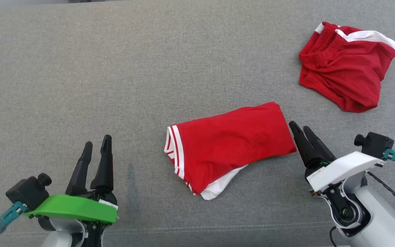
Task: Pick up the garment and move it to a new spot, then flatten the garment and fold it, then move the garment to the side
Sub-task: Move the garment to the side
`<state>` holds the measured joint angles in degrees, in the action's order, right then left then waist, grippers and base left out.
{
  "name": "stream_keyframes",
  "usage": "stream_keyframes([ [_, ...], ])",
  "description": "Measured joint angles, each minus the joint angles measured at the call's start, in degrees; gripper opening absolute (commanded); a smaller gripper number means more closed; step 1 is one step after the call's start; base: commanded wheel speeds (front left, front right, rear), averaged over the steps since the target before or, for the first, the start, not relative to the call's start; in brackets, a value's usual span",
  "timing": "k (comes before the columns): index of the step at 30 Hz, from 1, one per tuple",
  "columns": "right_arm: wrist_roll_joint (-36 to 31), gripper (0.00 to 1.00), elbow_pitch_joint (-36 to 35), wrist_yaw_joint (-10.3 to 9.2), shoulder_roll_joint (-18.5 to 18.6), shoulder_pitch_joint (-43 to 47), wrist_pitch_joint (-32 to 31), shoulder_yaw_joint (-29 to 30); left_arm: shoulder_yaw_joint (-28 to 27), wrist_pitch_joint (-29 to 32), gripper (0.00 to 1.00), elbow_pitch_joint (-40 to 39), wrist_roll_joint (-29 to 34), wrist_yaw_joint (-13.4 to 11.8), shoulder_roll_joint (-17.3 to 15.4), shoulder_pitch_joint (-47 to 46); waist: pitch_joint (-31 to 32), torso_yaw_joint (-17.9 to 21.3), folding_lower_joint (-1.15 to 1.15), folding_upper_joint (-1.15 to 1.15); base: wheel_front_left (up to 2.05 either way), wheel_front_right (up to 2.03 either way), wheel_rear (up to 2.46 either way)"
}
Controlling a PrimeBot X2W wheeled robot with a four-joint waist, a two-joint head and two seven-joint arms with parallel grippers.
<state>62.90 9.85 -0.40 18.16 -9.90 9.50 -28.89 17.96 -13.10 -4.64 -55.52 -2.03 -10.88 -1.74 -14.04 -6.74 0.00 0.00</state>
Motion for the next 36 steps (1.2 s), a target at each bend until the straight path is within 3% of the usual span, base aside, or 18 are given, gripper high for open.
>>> stream_keyframes([
  [9, 5.4, 1.0, 3.2, 3.92, -0.1, -0.6, -3.6, 0.9, 0.8, 1.0, 1.0, -1.8, 0.4, -0.6, 0.0, -0.1, -2.6, -1.7, 0.0, 0.0, 0.0, 0.0, 0.0],
  [18, 13.4, 1.0, 4.9, 6.01, 0.3, -2.8, -9.2, 1.9, 0.9, 1.0, 1.0, -2.4, 0.6, -1.1, 0.1, -1.7, -4.6, -3.9, 0.0, 0.0, 0.0, 0.0, 0.0],
  [19, 14.3, 0.94, 4.9, 6.06, 0.5, -3.0, -10.1, 1.9, 0.9, 1.1, 1.0, -2.3, 0.6, -1.1, 0.2, -1.8, -4.7, -4.1, 0.0, 0.0, 0.0, 0.0, 0.0],
  [20, 15.1, 0.6, 4.9, 6.34, 0.8, -3.3, -11.0, 2.0, 1.0, 1.3, 1.0, -2.3, 0.6, -1.1, 0.2, -1.9, -4.8, -4.3, 0.0, 0.0, 0.0, 0.0, 0.0],
  [21, 16.0, 0.4, 4.9, 6.39, 1.1, -3.6, -12.0, 2.0, 1.0, 1.5, 1.0, -2.1, 0.6, -1.1, 0.4, -1.9, -4.8, -4.5, 0.0, 0.0, 0.0, 0.0, 0.0],
  [24, 19.0, 0.04, 4.8, 6.55, 1.4, -4.3, -15.4, 1.8, 1.1, 1.4, 1.0, -1.6, 0.6, -1.1, 0.6, -1.9, -4.7, -4.9, 0.0, 0.0, 0.0, 0.0, 0.0],
  [25, 19.8, 0.0, 4.7, 6.78, 1.5, -4.5, -16.7, 1.6, 1.1, 1.4, 1.0, -1.6, 0.6, -1.1, 0.7, -1.9, -4.6, -4.9, 0.0, 0.0, 0.0, 0.0, 0.0],
  [31, 21.7, 0.0, 3.4, 6.94, 2.3, -6.0, -22.1, -0.4, 1.2, 1.4, 1.0, -0.8, 0.6, -1.2, 1.0, -1.9, -3.6, -5.2, 0.0, 0.0, 0.0, 0.0, 0.0],
  [36, 19.7, 0.0, 0.7, 6.94, 5.7, -10.1, -25.6, -1.4, 1.6, 1.4, 1.0, -0.8, 0.6, -1.2, 1.3, -2.0, -3.3, -5.8, 0.0, 0.0, 0.0, 0.0, 0.0],
])
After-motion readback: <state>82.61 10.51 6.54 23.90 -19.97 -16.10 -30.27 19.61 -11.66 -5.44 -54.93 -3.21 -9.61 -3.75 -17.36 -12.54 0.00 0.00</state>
